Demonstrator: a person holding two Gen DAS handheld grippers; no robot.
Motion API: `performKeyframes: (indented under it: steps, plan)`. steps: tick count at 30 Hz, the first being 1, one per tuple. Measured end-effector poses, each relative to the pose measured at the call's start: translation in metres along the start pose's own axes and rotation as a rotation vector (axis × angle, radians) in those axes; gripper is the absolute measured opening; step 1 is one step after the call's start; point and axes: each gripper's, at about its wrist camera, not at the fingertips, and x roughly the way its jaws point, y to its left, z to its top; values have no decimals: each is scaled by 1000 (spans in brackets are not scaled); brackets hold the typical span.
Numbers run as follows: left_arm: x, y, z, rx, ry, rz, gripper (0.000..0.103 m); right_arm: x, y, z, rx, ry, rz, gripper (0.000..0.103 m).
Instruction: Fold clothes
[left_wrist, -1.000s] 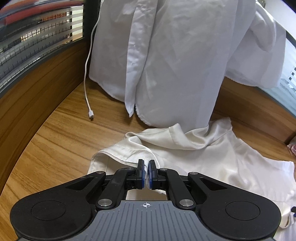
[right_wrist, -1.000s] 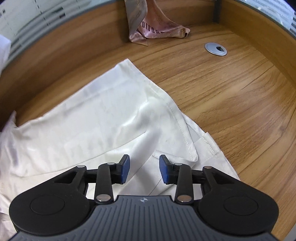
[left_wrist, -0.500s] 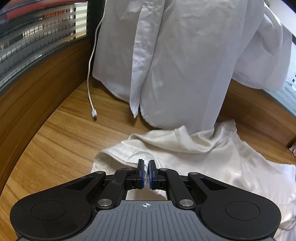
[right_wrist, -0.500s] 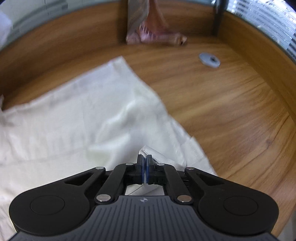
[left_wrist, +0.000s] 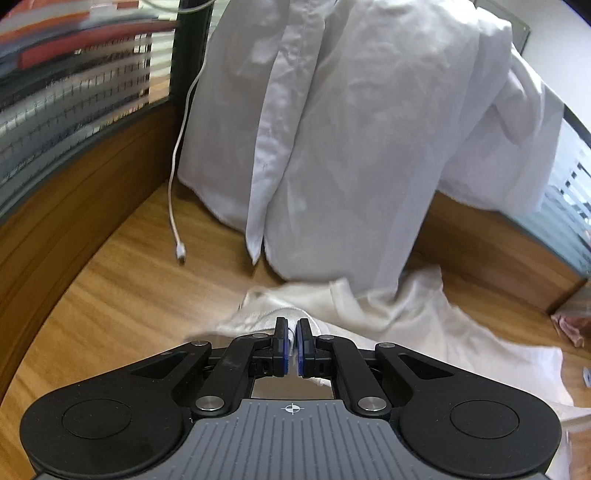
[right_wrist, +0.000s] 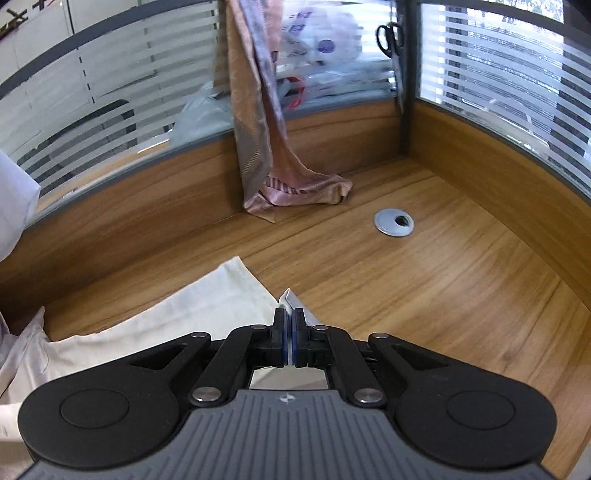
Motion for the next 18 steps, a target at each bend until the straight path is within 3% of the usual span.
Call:
performKeyframes:
  steps: [10,18]
  plan:
    - [11,15,-64,66,176,65,7,10,-36,-53,69,114,-16,3]
    - [28,12,-83,172,247,111,11,20,-55,-81,118,181,-54,7]
